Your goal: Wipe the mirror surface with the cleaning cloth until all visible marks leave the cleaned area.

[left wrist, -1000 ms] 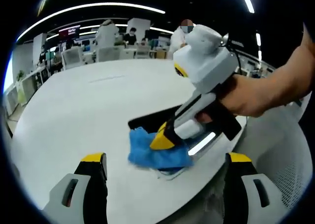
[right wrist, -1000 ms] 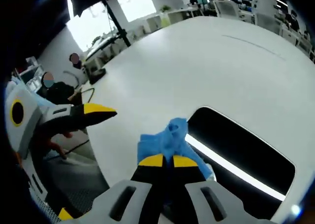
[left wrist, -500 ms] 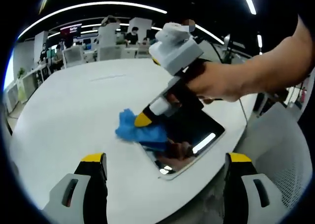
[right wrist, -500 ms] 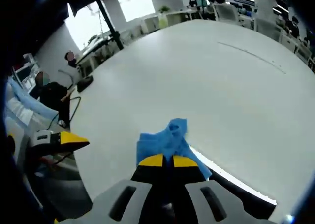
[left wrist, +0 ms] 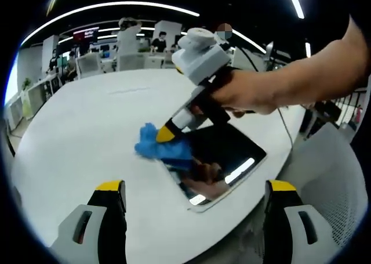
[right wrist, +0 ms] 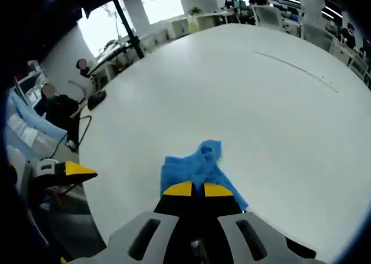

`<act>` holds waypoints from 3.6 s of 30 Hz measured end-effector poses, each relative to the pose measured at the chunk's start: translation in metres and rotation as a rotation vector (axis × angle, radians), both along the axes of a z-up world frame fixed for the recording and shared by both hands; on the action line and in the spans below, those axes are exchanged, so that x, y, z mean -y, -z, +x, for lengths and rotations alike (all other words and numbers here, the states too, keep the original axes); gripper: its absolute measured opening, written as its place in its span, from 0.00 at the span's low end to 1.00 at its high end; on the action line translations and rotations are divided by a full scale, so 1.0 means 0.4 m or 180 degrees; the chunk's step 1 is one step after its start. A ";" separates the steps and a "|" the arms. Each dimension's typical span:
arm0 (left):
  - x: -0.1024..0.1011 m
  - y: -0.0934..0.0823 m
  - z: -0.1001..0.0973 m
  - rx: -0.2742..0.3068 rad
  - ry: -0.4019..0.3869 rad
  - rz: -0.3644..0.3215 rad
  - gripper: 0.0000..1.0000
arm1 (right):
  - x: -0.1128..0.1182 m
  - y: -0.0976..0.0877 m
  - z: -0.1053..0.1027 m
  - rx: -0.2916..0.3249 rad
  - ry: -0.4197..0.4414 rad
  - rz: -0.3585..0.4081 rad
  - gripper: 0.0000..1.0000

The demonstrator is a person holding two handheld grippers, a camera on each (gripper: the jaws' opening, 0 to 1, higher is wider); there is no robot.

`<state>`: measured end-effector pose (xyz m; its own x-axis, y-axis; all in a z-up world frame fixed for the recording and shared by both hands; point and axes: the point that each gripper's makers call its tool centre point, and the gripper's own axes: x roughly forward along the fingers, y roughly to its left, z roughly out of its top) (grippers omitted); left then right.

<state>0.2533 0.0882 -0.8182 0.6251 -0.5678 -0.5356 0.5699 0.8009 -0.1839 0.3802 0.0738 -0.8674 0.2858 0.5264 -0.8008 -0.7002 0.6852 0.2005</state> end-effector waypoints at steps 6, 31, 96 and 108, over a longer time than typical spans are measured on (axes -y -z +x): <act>0.001 0.000 0.000 0.0000 0.0003 0.0006 1.00 | 0.001 0.002 0.001 0.0007 -0.0015 0.0001 0.00; 0.003 0.001 -0.001 -0.0003 0.0028 0.0018 1.00 | 0.094 0.000 0.007 0.0000 0.0069 -0.0089 0.00; -0.001 -0.009 0.005 0.0091 -0.0004 0.0038 1.00 | 0.106 0.002 -0.358 -0.0357 0.0009 0.0136 0.00; -0.004 -0.008 0.005 0.0083 -0.0007 0.0052 1.00 | 0.111 0.000 -0.357 -0.0301 -0.0072 0.0139 0.00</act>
